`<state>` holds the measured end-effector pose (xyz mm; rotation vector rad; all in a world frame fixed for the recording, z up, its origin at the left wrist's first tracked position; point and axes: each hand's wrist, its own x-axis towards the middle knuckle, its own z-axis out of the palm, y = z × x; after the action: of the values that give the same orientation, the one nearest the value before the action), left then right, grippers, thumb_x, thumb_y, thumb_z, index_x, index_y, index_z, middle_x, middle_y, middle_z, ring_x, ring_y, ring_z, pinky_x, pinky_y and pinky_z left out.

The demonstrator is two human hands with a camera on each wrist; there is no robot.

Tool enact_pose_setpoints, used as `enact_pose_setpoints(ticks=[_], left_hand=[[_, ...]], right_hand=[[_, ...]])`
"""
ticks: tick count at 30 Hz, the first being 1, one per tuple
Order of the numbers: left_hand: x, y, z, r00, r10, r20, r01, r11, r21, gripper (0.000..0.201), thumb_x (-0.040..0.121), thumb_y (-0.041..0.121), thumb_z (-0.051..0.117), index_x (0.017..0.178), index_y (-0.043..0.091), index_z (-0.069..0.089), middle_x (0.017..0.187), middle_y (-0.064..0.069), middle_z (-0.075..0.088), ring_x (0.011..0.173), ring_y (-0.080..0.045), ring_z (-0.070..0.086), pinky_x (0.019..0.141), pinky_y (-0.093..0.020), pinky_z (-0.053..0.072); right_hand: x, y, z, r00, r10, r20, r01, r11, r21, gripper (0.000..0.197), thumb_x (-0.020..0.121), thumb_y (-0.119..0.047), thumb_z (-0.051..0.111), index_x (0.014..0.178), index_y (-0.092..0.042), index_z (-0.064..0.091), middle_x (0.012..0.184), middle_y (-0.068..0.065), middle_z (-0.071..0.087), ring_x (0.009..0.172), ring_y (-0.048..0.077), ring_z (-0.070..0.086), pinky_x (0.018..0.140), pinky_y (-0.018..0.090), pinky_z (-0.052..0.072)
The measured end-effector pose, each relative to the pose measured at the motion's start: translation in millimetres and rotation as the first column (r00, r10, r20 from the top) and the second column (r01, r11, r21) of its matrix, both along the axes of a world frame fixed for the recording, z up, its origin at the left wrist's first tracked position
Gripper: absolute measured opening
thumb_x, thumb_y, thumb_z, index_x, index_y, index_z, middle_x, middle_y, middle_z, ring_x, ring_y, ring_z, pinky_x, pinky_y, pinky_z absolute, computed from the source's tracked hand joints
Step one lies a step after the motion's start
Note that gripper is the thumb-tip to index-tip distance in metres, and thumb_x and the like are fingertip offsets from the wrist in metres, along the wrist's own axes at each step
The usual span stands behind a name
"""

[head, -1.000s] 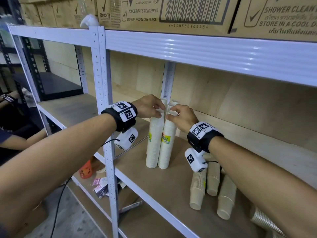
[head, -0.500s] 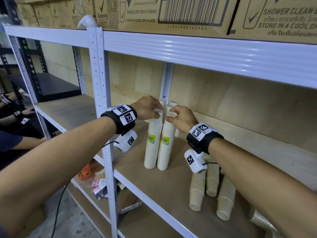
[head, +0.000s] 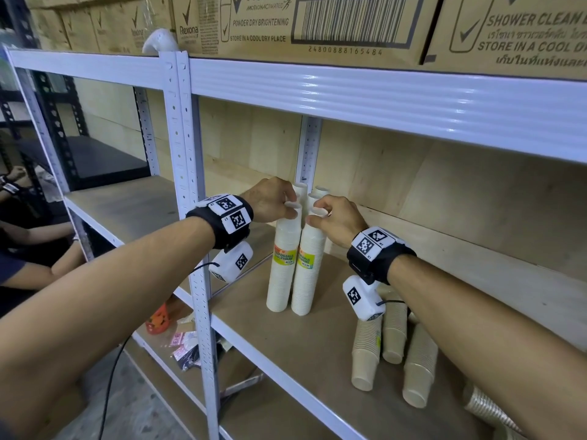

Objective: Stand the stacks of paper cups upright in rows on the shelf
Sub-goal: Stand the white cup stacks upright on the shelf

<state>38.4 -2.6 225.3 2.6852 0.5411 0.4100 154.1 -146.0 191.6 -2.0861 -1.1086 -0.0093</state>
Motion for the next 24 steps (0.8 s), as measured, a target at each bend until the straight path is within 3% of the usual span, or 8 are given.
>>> enact_pose_setpoints(ticks=[4, 8, 11, 13, 17, 24], left_hand=[[-1, -1, -1, 1.000, 0.008, 0.022, -0.007, 0.999, -0.053, 0.040, 0.085, 0.029, 0.071, 0.120, 0.013, 0.062, 0.110, 0.003, 0.059, 0.097, -0.019, 0.059, 0.081, -0.031, 0.053], [-2, -1, -1, 0.999, 0.006, 0.035, -0.003, 0.995, -0.101, 0.038, 0.083, 0.025, 0.073, 0.117, 0.012, 0.062, 0.113, 0.000, 0.060, 0.094, -0.021, 0.063, 0.078, -0.035, 0.058], [-4, -2, 0, 0.999, 0.024, 0.034, -0.019, 0.990, -0.140, 0.038, 0.082, 0.024, 0.074, 0.117, 0.015, 0.061, 0.110, -0.004, 0.062, 0.088, -0.024, 0.068, 0.076, -0.040, 0.061], [-5, -2, -1, 0.999, 0.026, 0.022, -0.022, 0.990, -0.142, 0.042, 0.083, 0.024, 0.072, 0.122, 0.016, 0.060, 0.111, -0.006, 0.063, 0.089, -0.025, 0.068, 0.076, -0.040, 0.061], [-7, -1, 0, 1.000, 0.026, 0.005, -0.025, 0.992, -0.122, 0.041, 0.084, 0.026, 0.070, 0.123, 0.015, 0.063, 0.112, -0.006, 0.064, 0.094, -0.025, 0.067, 0.078, -0.036, 0.059], [-5, -1, 1, 1.000, 0.022, -0.001, -0.022, 0.993, -0.114, 0.040, 0.084, 0.026, 0.071, 0.121, 0.013, 0.065, 0.111, -0.003, 0.062, 0.096, -0.023, 0.065, 0.078, -0.035, 0.059]], right_hand=[[-1, -1, 2, 1.000, -0.004, 0.020, 0.005, 1.000, -0.012, 0.031, 0.084, -0.029, 0.071, 0.111, -0.015, 0.066, 0.111, 0.002, 0.064, 0.096, 0.018, 0.058, 0.077, 0.027, 0.043], [-3, 0, 5, 0.998, 0.019, 0.055, -0.017, 0.999, -0.040, 0.029, 0.086, -0.025, 0.068, 0.113, -0.013, 0.067, 0.118, 0.004, 0.064, 0.101, 0.019, 0.058, 0.079, 0.028, 0.042], [-4, 2, 7, 0.998, 0.050, 0.029, -0.048, 0.997, -0.064, 0.034, 0.086, -0.021, 0.066, 0.120, -0.019, 0.065, 0.127, 0.000, 0.061, 0.109, 0.019, 0.057, 0.084, 0.029, 0.044], [-4, 3, 7, 0.999, 0.035, 0.024, -0.034, 0.998, -0.061, 0.039, 0.085, -0.025, 0.067, 0.124, -0.020, 0.063, 0.126, -0.002, 0.061, 0.112, 0.020, 0.058, 0.086, 0.029, 0.045], [-4, 3, 9, 0.999, -0.024, 0.045, 0.027, 0.998, -0.049, 0.041, 0.084, -0.038, 0.071, 0.117, -0.014, 0.064, 0.108, -0.003, 0.060, 0.101, 0.018, 0.059, 0.086, 0.032, 0.049], [-4, 4, 12, 0.999, 0.033, 0.041, -0.030, 0.997, -0.068, 0.030, 0.084, -0.022, 0.069, 0.113, -0.017, 0.068, 0.119, 0.000, 0.065, 0.108, 0.018, 0.059, 0.083, 0.027, 0.045]])
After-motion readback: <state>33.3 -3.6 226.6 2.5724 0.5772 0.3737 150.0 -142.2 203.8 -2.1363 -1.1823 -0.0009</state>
